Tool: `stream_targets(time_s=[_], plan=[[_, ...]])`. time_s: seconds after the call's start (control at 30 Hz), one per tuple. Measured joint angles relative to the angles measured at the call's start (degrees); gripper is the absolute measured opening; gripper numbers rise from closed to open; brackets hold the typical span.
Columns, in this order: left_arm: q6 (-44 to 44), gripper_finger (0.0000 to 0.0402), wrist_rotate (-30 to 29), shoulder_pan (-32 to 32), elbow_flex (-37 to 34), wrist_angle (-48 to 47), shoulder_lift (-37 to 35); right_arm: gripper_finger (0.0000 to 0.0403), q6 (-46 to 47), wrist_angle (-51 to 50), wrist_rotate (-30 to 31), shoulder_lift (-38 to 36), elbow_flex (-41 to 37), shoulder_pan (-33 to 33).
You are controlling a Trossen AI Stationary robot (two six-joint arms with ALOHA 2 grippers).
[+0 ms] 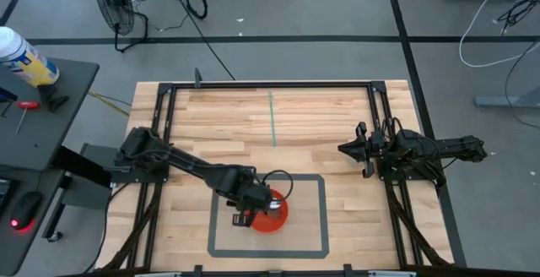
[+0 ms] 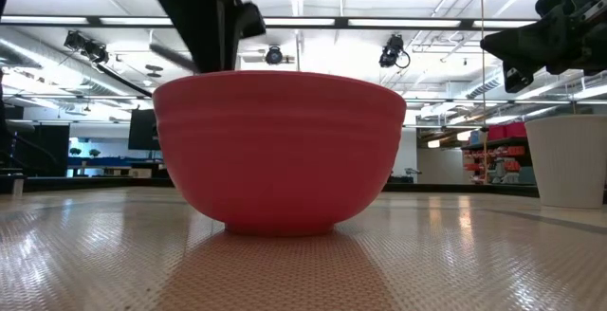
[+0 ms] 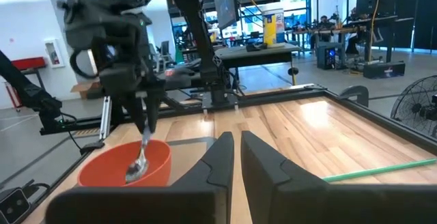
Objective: Pick & Place Utensil
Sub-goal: Put the spoon into the bowl
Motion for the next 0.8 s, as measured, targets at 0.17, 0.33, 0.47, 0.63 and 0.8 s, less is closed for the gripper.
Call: stream_targets(time_s=[0.17, 0.33, 0.47, 0.63, 0.8], plan=[[1.0, 0.0076, -1.1, 0.2, 0.0, 0.2, 1.5, 0.0035, 0.0, 0.0, 0.0, 0.0, 0.0, 0.0], [1.0, 0.0076, -1.1, 0.1, 0.0, 0.6, 1.5, 0.0035, 0.0, 0.0, 0.0, 0.0, 0.0, 0.0], [2.0, 0.0076, -0.8, -0.4, -1.0, 3.7, 1.5, 0.0035, 0.0, 0.0, 0.0, 0.0, 0.0, 0.0], [4.0, 0.0076, -0.6, -0.6, -2.0, 4.1, 1.5, 0.0035, 0.0, 0.0, 0.0, 0.0, 0.0, 0.0], [4.1, 0.0076, -0.8, -0.6, -2.0, 4.1, 1.5, 0.0035, 0.0, 0.0, 0.0, 0.0, 0.0, 0.0]])
